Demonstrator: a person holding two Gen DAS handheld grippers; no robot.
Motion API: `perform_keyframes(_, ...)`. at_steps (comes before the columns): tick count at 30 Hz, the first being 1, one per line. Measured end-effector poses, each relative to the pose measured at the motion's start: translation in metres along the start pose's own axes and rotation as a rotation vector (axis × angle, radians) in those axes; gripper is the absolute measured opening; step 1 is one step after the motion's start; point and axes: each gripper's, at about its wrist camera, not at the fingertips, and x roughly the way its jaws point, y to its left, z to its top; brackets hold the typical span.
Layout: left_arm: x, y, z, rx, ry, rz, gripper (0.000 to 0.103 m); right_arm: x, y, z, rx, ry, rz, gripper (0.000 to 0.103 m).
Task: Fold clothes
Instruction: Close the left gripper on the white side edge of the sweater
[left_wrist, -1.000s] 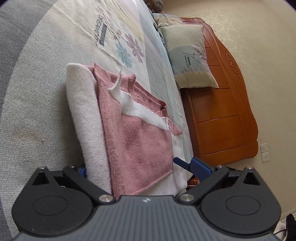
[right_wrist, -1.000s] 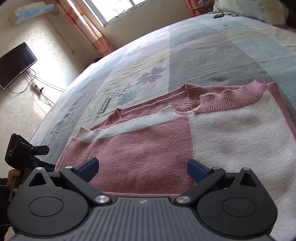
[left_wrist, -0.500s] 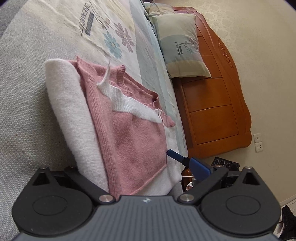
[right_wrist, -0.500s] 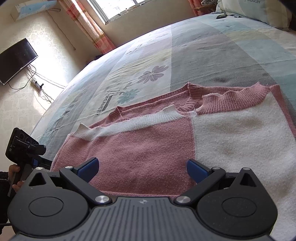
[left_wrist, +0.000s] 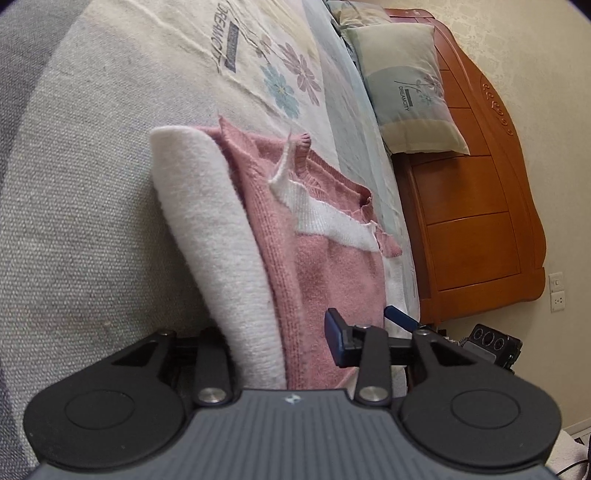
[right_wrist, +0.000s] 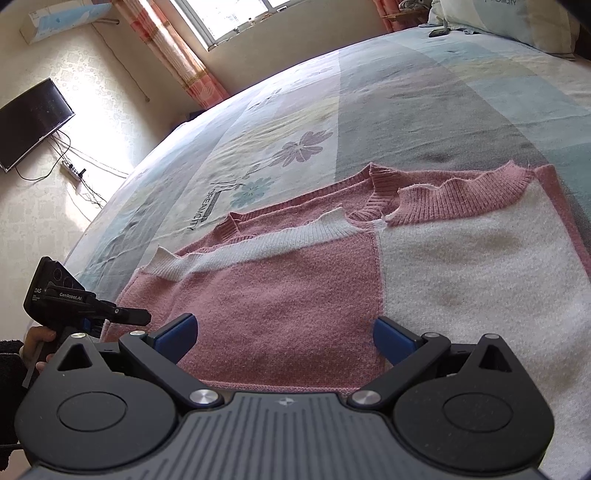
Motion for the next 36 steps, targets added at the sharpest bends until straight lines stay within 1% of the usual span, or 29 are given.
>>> perform_keyframes(1,0.000,0.003,0.000,-0.021,-0.001,0.015,0.026,0.000,0.001,0.000,-0.004,0.001,-0.002,0.103)
perform_keyframes(2,0.000,0.006,0.000,-0.041,-0.002,0.029,0.023,0.001,0.001,0.000,-0.007,0.002,-0.004,0.103)
perform_keyframes(4,0.000,0.007,-0.002,-0.046,-0.017,0.030,0.023,0.000,0.002,0.000,-0.010,0.001,-0.004,0.103)
perform_keyframes(7,0.001,0.001,-0.006,-0.025,-0.035,0.055,0.023,-0.002,0.002,0.000,-0.006,-0.010,0.002,0.103)
perform_keyframes(12,0.004,-0.002,-0.004,-0.016,-0.041,0.072,0.023,-0.005,0.008,0.006,0.008,-0.034,0.057,0.103)
perform_keyframes(15,0.005,-0.005,-0.003,0.004,-0.044,0.088,0.023,0.003,0.021,0.010,-0.004,-0.022,0.101,0.103)
perform_keyframes(19,0.005,-0.006,-0.005,0.016,-0.052,0.097,0.023,0.023,0.045,0.014,-0.060,-0.011,0.137,0.103)
perform_keyframes(22,0.006,-0.007,-0.005,0.027,-0.056,0.103,0.023,0.048,0.055,0.018,-0.084,-0.012,0.104,0.103)
perform_keyframes(25,0.007,-0.008,-0.005,0.032,-0.058,0.106,0.023,0.076,0.050,0.022,-0.066,-0.012,0.032,0.103)
perform_keyframes(27,0.007,-0.008,-0.004,0.032,-0.058,0.106,0.023,0.085,0.047,0.026,-0.060,-0.046,0.024,0.103)
perform_keyframes(31,0.008,-0.008,-0.002,0.021,-0.049,0.102,0.023,0.085,0.050,0.031,-0.054,-0.045,0.012,0.103)
perform_keyframes(36,0.008,-0.010,-0.003,-0.005,-0.051,0.113,0.023,0.059,0.048,0.018,-0.048,-0.006,0.033,0.103)
